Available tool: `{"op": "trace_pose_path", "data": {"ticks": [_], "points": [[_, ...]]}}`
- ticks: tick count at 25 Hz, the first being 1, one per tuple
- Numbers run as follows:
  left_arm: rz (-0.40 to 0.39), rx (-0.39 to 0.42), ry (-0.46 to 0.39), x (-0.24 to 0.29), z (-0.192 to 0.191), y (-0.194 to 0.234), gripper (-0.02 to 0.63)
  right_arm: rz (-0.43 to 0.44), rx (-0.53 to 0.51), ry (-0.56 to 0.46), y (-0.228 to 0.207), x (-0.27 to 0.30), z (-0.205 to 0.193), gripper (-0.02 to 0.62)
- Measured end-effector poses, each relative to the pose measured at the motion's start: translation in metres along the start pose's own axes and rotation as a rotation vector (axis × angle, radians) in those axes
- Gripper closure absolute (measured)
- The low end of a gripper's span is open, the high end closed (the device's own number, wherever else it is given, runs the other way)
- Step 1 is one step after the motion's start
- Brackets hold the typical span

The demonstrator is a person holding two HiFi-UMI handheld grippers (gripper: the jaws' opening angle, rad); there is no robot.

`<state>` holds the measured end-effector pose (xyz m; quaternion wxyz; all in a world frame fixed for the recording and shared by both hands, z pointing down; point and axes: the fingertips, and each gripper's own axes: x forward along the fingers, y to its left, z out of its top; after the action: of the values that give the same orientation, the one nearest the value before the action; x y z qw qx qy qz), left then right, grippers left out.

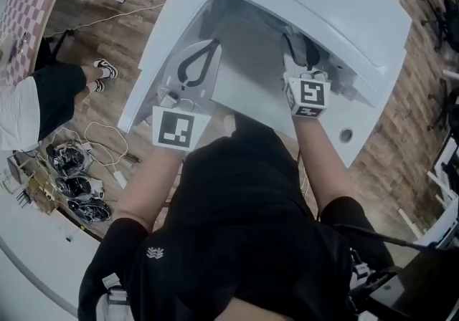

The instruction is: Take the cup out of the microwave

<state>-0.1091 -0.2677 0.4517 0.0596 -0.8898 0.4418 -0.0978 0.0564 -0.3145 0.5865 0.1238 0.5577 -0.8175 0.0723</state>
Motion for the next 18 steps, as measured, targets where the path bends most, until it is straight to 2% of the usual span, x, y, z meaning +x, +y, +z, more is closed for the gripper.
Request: {"op": "trace_pose_path", "data": {"ticks": [6, 12, 18], "points": [[-0.021, 0.028, 0.044, 0.011, -0.011, 0.002, 0.598, -0.007, 0.036, 0.011, -0.001, 0.022, -0.009, 0.291], [-0.004, -0.025, 0.033, 0.026, -0.012, 0.009, 0.598, -0.007, 0.046, 0.031, -0.003, 0.048, -0.016, 0.245], [-0.014, -0.030, 0.041, 0.032, -0.013, 0.013, 0.600, -0.010, 0.051, 0.054, -0.009, 0.072, -0.022, 0.201]]}}
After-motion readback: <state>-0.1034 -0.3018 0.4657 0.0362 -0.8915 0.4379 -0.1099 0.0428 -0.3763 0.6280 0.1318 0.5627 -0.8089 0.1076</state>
